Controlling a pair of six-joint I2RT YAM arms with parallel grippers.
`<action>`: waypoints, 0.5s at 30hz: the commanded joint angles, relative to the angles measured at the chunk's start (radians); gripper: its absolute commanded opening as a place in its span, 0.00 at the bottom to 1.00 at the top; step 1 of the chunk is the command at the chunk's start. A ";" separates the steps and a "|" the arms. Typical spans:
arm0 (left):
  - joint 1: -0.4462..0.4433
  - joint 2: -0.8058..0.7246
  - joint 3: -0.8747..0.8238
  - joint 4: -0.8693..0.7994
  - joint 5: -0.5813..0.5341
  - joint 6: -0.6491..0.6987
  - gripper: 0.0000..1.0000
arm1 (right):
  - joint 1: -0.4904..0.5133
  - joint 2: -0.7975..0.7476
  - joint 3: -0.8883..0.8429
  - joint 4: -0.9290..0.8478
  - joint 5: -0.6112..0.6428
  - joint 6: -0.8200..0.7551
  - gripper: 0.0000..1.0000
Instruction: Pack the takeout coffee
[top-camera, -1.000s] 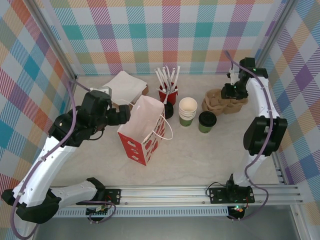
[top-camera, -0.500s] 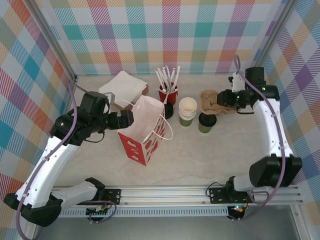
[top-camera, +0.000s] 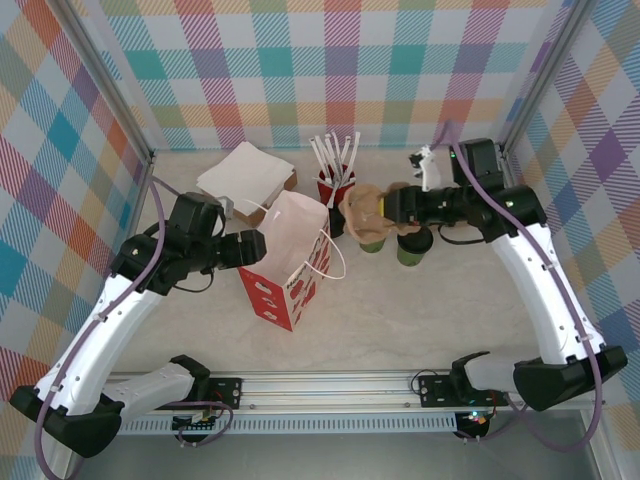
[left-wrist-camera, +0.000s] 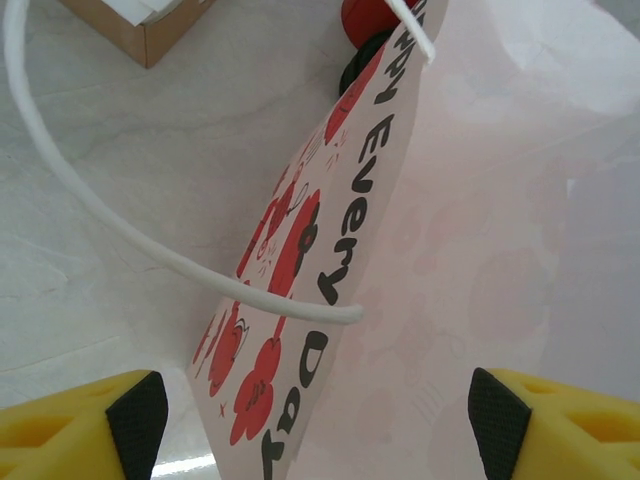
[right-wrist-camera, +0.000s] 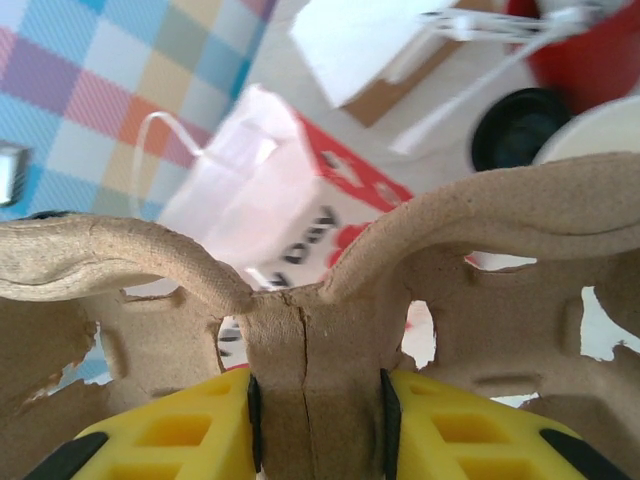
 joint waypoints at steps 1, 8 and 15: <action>0.011 -0.021 -0.024 0.001 -0.033 -0.013 0.80 | 0.097 0.045 0.113 0.081 -0.035 0.074 0.34; 0.012 -0.035 -0.079 0.043 -0.004 -0.051 0.76 | 0.281 0.174 0.262 0.189 -0.024 0.132 0.34; 0.012 -0.045 -0.094 0.040 -0.005 -0.065 0.74 | 0.383 0.330 0.353 0.253 -0.039 0.160 0.33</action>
